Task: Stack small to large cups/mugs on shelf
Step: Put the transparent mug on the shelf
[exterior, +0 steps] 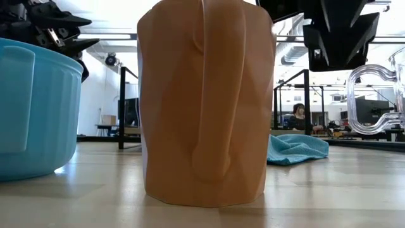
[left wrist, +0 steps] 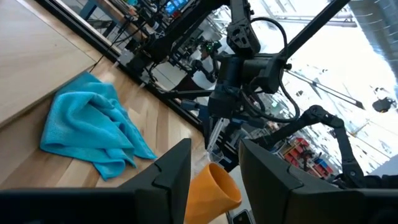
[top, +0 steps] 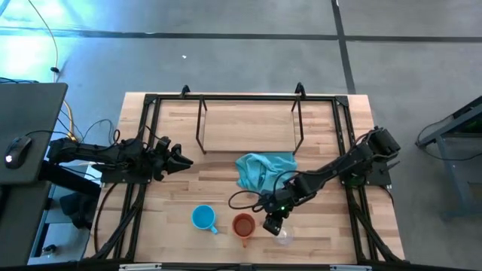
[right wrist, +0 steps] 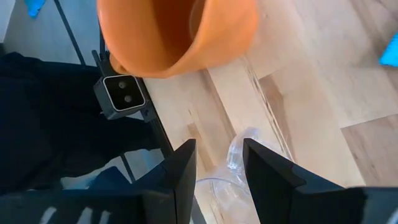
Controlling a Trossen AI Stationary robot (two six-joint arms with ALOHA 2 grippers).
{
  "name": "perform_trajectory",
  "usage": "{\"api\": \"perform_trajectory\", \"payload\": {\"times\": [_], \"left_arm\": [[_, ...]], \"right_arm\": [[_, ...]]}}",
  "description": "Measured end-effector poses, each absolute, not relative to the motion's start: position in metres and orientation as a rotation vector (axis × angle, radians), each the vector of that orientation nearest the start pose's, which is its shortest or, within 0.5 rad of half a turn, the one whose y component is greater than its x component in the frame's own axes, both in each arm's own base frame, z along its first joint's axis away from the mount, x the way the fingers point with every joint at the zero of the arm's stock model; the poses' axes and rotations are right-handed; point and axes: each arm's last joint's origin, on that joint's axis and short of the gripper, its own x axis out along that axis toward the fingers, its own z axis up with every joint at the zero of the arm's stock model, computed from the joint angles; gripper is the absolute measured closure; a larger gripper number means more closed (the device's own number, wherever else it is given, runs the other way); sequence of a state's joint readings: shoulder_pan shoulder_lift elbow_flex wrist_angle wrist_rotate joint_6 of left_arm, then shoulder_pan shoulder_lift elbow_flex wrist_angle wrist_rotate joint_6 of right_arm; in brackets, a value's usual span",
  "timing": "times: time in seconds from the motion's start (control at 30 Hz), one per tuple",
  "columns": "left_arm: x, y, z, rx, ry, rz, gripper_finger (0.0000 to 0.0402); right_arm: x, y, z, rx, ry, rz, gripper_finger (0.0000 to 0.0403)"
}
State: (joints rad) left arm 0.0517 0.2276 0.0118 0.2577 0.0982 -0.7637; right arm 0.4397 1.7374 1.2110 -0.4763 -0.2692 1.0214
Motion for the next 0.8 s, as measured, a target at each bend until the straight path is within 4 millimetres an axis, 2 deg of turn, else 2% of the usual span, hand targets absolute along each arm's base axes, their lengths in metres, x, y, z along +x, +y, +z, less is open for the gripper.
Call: {"api": "perform_trajectory", "payload": {"times": [0.4,0.8], "left_arm": [[0.111,0.003,0.173,-0.760,-0.022,-0.060,0.0277],[0.111,0.003,0.173,-0.760,-0.023,-0.060,0.0277]], "right_arm": [[0.319,0.158,0.211,0.771,1.241,0.043,0.0279],[0.313,0.171,0.211,0.714,1.215,0.056,0.0279]]}}
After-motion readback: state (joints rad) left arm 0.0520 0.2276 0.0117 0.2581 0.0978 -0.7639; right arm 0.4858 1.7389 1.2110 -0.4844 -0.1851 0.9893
